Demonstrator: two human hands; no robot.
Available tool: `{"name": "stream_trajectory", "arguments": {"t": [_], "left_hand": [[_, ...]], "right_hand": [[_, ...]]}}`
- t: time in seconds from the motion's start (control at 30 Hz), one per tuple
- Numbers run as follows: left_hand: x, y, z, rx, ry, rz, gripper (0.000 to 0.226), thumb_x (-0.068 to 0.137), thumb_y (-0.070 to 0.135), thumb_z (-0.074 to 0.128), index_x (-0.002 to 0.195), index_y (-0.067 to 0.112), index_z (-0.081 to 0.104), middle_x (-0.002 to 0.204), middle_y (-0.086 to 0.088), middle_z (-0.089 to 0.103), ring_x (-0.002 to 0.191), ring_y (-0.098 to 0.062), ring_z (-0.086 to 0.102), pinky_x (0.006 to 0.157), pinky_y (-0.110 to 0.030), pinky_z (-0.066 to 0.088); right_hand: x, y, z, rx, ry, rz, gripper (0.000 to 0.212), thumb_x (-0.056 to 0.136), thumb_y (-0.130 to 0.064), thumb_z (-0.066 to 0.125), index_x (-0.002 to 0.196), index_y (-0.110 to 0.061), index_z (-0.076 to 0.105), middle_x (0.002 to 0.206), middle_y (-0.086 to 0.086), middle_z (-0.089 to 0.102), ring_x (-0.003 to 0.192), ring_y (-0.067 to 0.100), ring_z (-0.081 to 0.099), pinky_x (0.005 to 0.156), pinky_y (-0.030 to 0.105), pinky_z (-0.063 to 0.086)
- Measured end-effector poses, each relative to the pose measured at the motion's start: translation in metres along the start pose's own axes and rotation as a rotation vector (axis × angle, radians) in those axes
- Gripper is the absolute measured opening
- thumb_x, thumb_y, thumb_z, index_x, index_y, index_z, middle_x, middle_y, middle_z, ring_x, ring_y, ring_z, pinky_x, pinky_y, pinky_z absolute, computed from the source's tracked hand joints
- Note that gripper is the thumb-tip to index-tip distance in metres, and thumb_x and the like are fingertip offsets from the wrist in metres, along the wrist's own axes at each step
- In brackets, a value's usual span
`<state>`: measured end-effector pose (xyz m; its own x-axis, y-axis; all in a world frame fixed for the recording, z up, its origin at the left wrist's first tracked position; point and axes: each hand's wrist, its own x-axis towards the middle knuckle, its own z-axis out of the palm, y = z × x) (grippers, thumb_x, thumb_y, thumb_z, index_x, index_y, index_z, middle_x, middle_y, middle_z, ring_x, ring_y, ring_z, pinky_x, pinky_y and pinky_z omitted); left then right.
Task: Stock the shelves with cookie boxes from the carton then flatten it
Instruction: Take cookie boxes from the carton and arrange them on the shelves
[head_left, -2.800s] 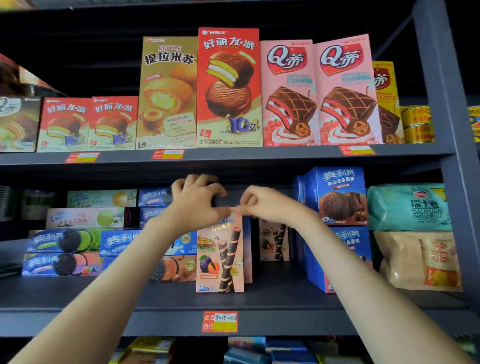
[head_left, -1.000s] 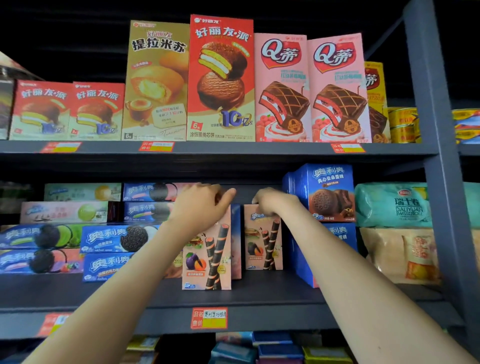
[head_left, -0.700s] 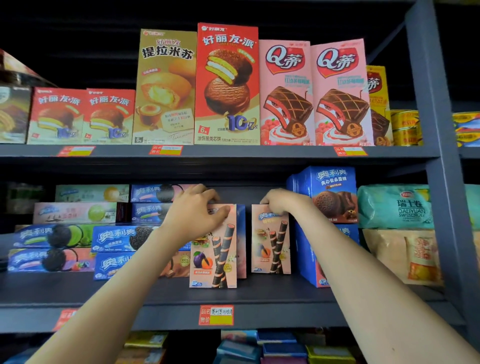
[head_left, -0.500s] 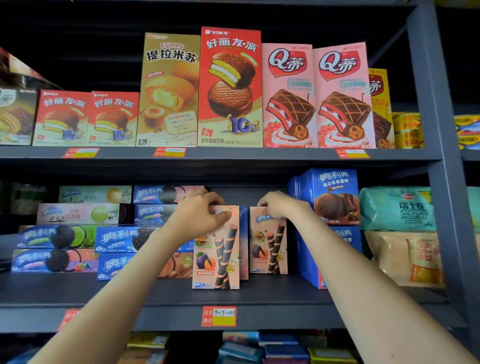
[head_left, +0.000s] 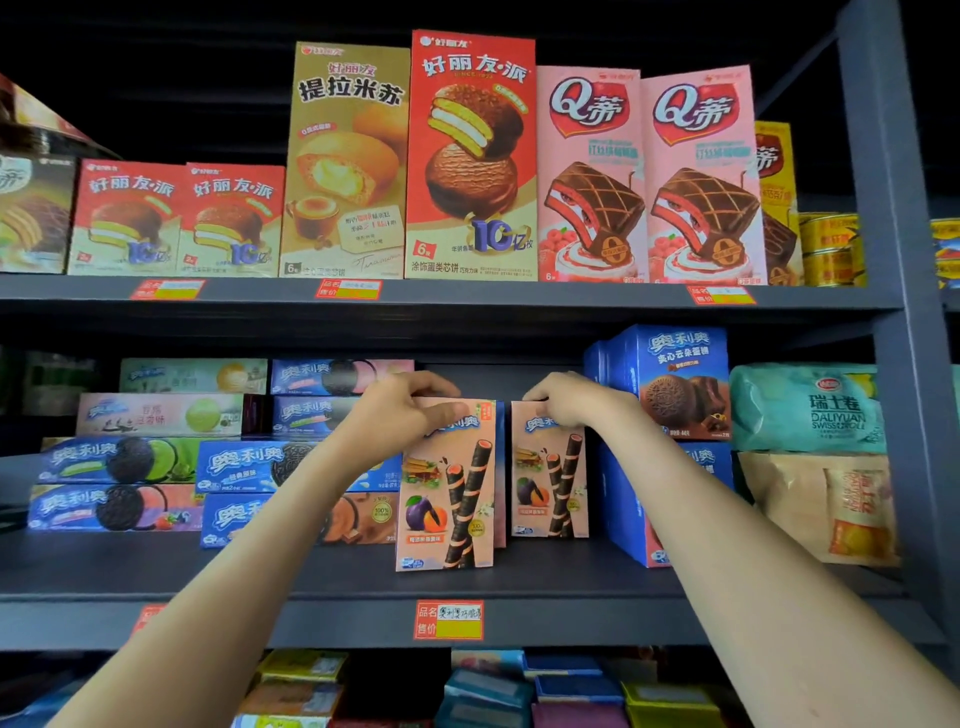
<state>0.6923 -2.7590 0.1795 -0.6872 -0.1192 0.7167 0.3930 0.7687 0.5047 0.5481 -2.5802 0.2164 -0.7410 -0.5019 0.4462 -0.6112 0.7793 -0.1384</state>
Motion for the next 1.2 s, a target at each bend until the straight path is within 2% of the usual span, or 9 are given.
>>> {"name": "stream_trajectory", "arguments": {"t": [0.07, 0.17, 0.33, 0.4, 0.53, 0.63, 0.83, 1.07, 1.2], "left_hand": [[-0.002, 0.001, 0.003, -0.054, 0.005, 0.001, 0.021, 0.086, 0.029, 0.068, 0.104, 0.018, 0.064, 0.088, 0.004, 0.069, 0.073, -0.003, 0.067, 0.054, -0.011, 0.048], [-0.004, 0.007, 0.008, -0.099, 0.005, 0.023, 0.024, 0.087, 0.03, 0.066, 0.108, 0.019, 0.064, 0.091, 0.004, 0.068, 0.076, -0.006, 0.068, 0.061, -0.017, 0.053], [0.0, 0.019, 0.022, -0.087, -0.023, 0.089, 0.018, 0.085, 0.036, 0.066, 0.102, 0.028, 0.062, 0.102, -0.001, 0.066, 0.092, -0.016, 0.066, 0.082, -0.038, 0.056], [0.002, 0.023, 0.03, -0.058, -0.014, 0.11, 0.02, 0.085, 0.04, 0.065, 0.102, 0.031, 0.061, 0.106, -0.003, 0.064, 0.095, -0.017, 0.064, 0.083, -0.038, 0.055], [0.008, 0.029, 0.045, -0.081, 0.034, 0.145, 0.027, 0.086, 0.028, 0.066, 0.109, 0.02, 0.056, 0.102, 0.001, 0.06, 0.089, -0.01, 0.057, 0.076, -0.025, 0.049], [0.009, 0.03, 0.053, -0.086, 0.067, 0.15, 0.035, 0.083, 0.027, 0.07, 0.105, 0.015, 0.046, 0.092, 0.012, 0.052, 0.081, 0.001, 0.052, 0.068, -0.015, 0.044], [0.011, 0.028, 0.06, 0.011, 0.086, 0.174, 0.039, 0.081, 0.033, 0.071, 0.102, 0.014, 0.045, 0.09, 0.011, 0.053, 0.077, -0.002, 0.05, 0.06, -0.01, 0.041], [0.02, 0.009, 0.056, 0.181, 0.158, 0.315, 0.031, 0.092, 0.038, 0.054, 0.11, 0.013, 0.057, 0.105, 0.001, 0.057, 0.104, -0.015, 0.052, 0.089, -0.031, 0.044], [0.023, 0.0, 0.045, 0.414, 0.246, 0.404, 0.028, 0.093, 0.033, 0.054, 0.112, 0.013, 0.06, 0.11, -0.002, 0.058, 0.108, -0.02, 0.049, 0.088, -0.025, 0.034]], "right_hand": [[-0.004, -0.002, 0.0, -0.007, 0.022, 0.002, 0.035, 0.094, -0.004, 0.043, 0.124, -0.01, 0.06, 0.128, 0.012, 0.059, 0.11, 0.028, 0.061, 0.087, 0.04, 0.052], [-0.012, -0.005, -0.007, 0.029, 0.08, -0.028, 0.046, 0.098, -0.01, 0.046, 0.142, -0.021, 0.043, 0.148, 0.007, 0.04, 0.126, 0.027, 0.048, 0.096, 0.032, 0.045], [-0.041, -0.021, -0.026, 0.403, 0.284, -0.246, 0.031, 0.1, -0.027, 0.042, 0.127, -0.022, 0.058, 0.126, -0.002, 0.06, 0.119, 0.015, 0.051, 0.099, 0.028, 0.036], [-0.056, -0.028, -0.032, 0.486, 0.22, -0.321, 0.027, 0.098, -0.037, 0.046, 0.115, -0.026, 0.064, 0.11, -0.008, 0.065, 0.109, 0.009, 0.055, 0.092, 0.026, 0.04], [-0.066, -0.034, -0.035, 0.35, 0.03, -0.325, 0.03, 0.088, -0.048, 0.059, 0.113, -0.031, 0.062, 0.105, -0.008, 0.067, 0.1, 0.008, 0.06, 0.087, 0.026, 0.046], [-0.065, -0.03, -0.038, 0.261, -0.038, -0.293, 0.038, 0.087, -0.046, 0.061, 0.116, -0.021, 0.061, 0.103, -0.001, 0.068, 0.098, 0.016, 0.063, 0.09, 0.035, 0.048], [-0.059, -0.019, -0.041, 0.183, -0.181, -0.216, 0.049, 0.083, -0.038, 0.068, 0.127, -0.022, 0.054, 0.111, -0.004, 0.065, 0.101, 0.015, 0.063, 0.097, 0.038, 0.048], [-0.052, -0.012, -0.041, 0.033, -0.159, -0.201, 0.04, 0.085, -0.022, 0.068, 0.123, -0.02, 0.056, 0.111, -0.002, 0.066, 0.1, 0.015, 0.063, 0.093, 0.035, 0.049], [-0.048, -0.008, -0.037, -0.03, -0.144, -0.159, 0.048, 0.088, -0.024, 0.065, 0.134, -0.02, 0.049, 0.128, -0.002, 0.054, 0.11, 0.016, 0.055, 0.096, 0.032, 0.045]]}}
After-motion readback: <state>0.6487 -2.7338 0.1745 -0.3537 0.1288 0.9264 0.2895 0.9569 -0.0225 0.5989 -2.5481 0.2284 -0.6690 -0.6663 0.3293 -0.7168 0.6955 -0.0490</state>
